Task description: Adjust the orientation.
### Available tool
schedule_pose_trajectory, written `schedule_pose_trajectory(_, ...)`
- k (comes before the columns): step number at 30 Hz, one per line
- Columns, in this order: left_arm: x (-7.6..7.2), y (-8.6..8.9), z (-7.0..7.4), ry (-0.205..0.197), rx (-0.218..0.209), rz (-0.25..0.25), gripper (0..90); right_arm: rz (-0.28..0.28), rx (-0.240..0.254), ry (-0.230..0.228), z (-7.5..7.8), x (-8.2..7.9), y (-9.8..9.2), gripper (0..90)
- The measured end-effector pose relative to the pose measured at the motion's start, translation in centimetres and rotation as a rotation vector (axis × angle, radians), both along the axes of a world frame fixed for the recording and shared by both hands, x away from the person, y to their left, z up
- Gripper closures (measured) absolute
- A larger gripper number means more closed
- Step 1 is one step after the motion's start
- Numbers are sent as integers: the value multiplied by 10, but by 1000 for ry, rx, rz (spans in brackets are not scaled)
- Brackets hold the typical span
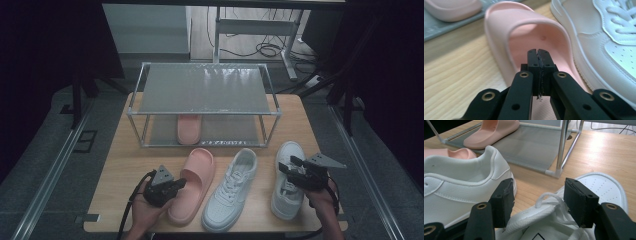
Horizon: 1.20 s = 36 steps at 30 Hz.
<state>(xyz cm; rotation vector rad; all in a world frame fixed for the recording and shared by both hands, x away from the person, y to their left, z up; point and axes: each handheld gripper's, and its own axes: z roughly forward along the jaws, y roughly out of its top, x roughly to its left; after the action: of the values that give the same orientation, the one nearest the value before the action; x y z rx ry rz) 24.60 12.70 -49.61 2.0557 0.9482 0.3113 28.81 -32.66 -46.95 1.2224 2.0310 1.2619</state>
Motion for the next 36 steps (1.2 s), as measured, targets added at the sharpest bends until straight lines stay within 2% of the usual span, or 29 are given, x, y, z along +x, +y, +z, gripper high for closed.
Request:
schedule_pose_trajectory(10,-7,-22,-6,36,19,-67,894,7,-1,1,0,0,2,420)
schedule_pose_trajectory(21,-17,-37,-6,50,25,-119,900,8,-3,-1,1,-1,1,420)
schedule_pose_trajectory(24,-18,-44,-11,68,38,-141,900,7,-2,-2,0,-1,1,421)
schedule_pose_trajectory(27,-18,-47,-16,85,50,-150,900,8,-2,2,0,0,1,420)
schedule_pose_trajectory(36,-19,-53,-21,92,70,-160,900,8,-4,1,0,0,1,420)
